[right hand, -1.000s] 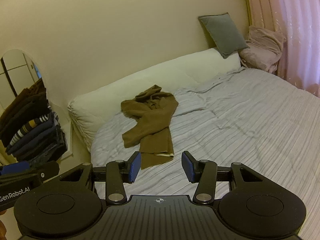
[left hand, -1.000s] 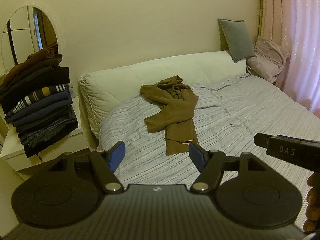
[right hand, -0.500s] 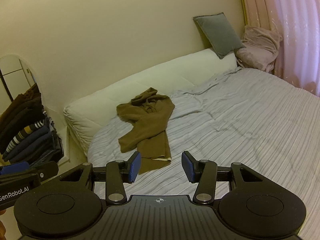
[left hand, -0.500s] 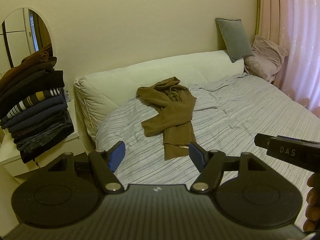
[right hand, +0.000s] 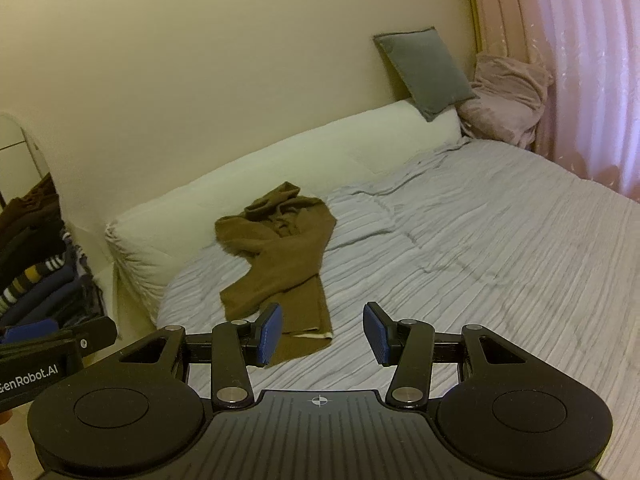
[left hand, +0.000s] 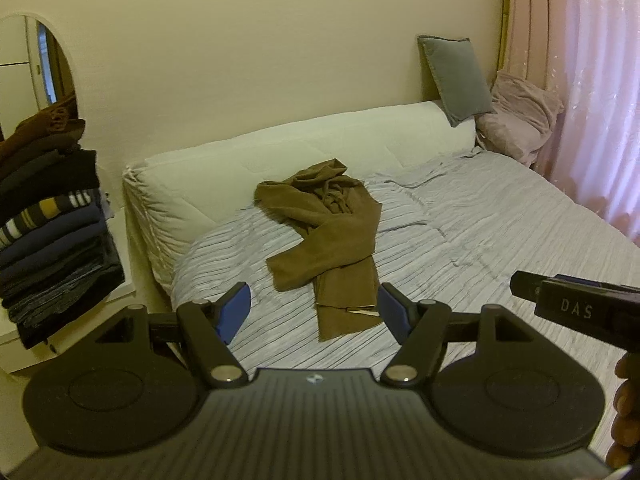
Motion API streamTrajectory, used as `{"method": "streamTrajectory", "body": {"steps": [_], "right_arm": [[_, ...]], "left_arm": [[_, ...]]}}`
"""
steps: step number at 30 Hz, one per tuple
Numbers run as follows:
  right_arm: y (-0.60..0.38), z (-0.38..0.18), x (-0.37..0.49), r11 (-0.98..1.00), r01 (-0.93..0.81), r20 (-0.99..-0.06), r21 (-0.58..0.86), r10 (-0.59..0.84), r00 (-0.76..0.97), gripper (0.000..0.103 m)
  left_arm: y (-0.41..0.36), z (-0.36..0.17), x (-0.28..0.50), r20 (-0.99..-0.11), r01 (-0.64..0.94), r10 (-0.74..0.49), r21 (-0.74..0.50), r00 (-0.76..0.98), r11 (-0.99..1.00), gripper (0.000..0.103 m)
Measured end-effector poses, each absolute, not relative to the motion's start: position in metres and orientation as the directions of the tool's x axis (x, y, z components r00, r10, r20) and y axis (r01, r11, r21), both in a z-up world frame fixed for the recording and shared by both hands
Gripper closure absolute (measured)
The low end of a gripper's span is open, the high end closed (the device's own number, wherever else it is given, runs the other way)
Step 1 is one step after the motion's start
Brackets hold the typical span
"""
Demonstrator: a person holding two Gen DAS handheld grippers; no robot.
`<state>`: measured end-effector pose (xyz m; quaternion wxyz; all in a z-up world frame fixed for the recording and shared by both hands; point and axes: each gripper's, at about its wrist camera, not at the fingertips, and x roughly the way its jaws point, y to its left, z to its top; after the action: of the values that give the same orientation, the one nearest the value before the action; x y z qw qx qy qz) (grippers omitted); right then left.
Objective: Fold clothes
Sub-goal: 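Approach the olive-brown shirt on the bed with both tools open, then grasp the shirt with the left tool while the right tool grasps it too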
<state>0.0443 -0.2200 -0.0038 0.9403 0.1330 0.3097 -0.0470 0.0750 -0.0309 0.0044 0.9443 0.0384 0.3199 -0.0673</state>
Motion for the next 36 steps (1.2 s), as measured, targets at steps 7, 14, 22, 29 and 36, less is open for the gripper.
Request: {"method": "streamTrajectory", "body": {"steps": [7,14,22,29,36], "right_arm": [[-0.22,-0.011,0.069,0.961,0.187,-0.604,0.204,-0.026,0.796,0.054],[-0.216,-0.02,0.107,0.962,0.193,-0.621,0.195,-0.031,0.783,0.054],[-0.208,-0.037,0.17,0.965,0.198,-0.655,0.171,-0.039,0.755,0.054],[-0.208,-0.057,0.227,0.96,0.216,-0.694,0.179,-0.033,0.719,0.054],[-0.221,-0.085,0.282,0.94,0.245,-0.728,0.237,0.005,0.685,0.054]], "left_arm": [[-0.026,-0.003,0.104,-0.622,0.174,-0.131,0.008,0.772,0.985,0.036],[-0.016,-0.015,0.145,-0.641,0.183,-0.14,0.0,0.755,0.983,0.036],[0.004,-0.035,0.207,-0.685,0.18,-0.149,-0.026,0.713,0.983,0.036],[0.015,-0.055,0.267,-0.723,0.2,-0.17,-0.044,0.67,0.979,0.036],[0.024,-0.082,0.331,-0.752,0.225,-0.214,-0.089,0.623,0.97,0.036]]}}
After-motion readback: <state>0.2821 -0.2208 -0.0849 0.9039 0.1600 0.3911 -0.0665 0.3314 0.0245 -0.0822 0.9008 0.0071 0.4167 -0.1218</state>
